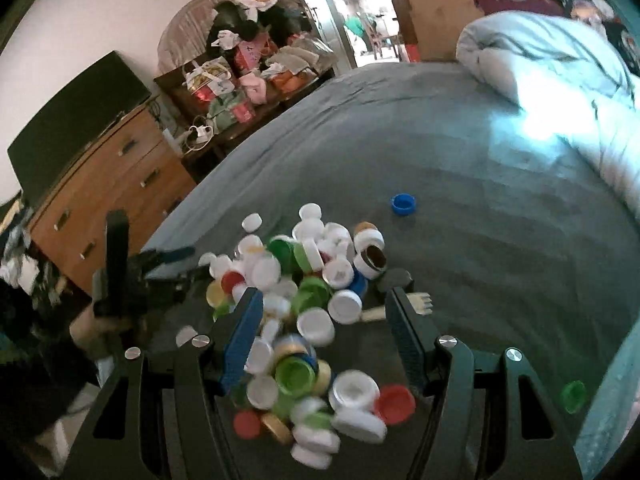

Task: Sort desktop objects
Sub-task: 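Grasp a white cap with the left gripper while the right gripper grasps a blue cap, then carry the white and blue caps over the blue basket and release them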

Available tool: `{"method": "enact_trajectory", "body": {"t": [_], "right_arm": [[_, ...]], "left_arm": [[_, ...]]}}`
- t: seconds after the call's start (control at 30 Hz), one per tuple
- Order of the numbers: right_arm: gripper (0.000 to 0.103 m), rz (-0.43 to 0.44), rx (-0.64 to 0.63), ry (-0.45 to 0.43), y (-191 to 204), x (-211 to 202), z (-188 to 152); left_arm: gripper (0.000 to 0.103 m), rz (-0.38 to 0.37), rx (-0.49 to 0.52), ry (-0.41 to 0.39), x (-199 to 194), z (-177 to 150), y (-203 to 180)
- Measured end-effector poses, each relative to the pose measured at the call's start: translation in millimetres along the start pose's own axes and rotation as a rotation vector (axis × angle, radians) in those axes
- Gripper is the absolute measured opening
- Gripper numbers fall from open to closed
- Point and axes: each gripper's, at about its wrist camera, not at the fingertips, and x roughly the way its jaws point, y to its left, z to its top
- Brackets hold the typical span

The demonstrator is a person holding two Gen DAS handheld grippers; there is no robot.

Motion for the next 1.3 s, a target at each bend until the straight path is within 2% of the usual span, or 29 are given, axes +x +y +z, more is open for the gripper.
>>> {"method": "enact_trajectory", "body": {"t": [0.03,0.1,0.17,0.23,0.47,0.63,0.77,0.87,1.0,1.1,1.13,1.2,1.3], "right_arm": [[0.058,0.002,-0.002,0.012,1,3,3],[0.058,0.007,-0.001,0.042,0,8,7],[0.058,0.006,0.007,0.064,-3,10,9],[0.058,-0.001,0.018,0.072,-7,12,15],[0.057,-0.062,0.004,0.043,-21,40,57],[0.057,-0.141,-0.014,0.113,-37,103,85],[0.050,-0.218,-0.071,0.148,-37,145,94],[0.050,-0.250,-0.041,0.202,-44,169,97],[0.050,-0.280,-0.009,0.243,-53,189,93],[0.049,-0.277,-0.007,0.236,-55,194,93],[0.046,-0.272,-0.008,0.239,-54,197,95],[0.027,-0.271,-0.010,0.238,-53,198,95],[0.026,-0.259,0.030,0.248,-53,190,94]], "left_arm": [[0.072,0.010,0.005,0.001,0,0,-2],[0.064,0.023,0.027,0.016,5,2,-8],[0.045,0.006,0.048,0.035,12,4,-15],[0.034,0.009,0.067,0.041,16,5,-21],[0.034,0.003,0.022,0.042,24,2,-19],[0.034,-0.019,0.000,0.044,27,1,-14],[0.034,-0.033,-0.012,0.043,27,1,-12],[0.034,-0.042,-0.019,0.042,28,1,-10],[0.034,-0.056,-0.030,0.041,29,0,-8],[0.034,-0.061,-0.034,0.041,29,-1,-7],[0.034,-0.063,-0.036,0.042,29,-1,-7],[0.034,-0.061,-0.034,0.042,29,0,-7],[0.034,-0.039,-0.017,0.042,28,0,-11]]}}
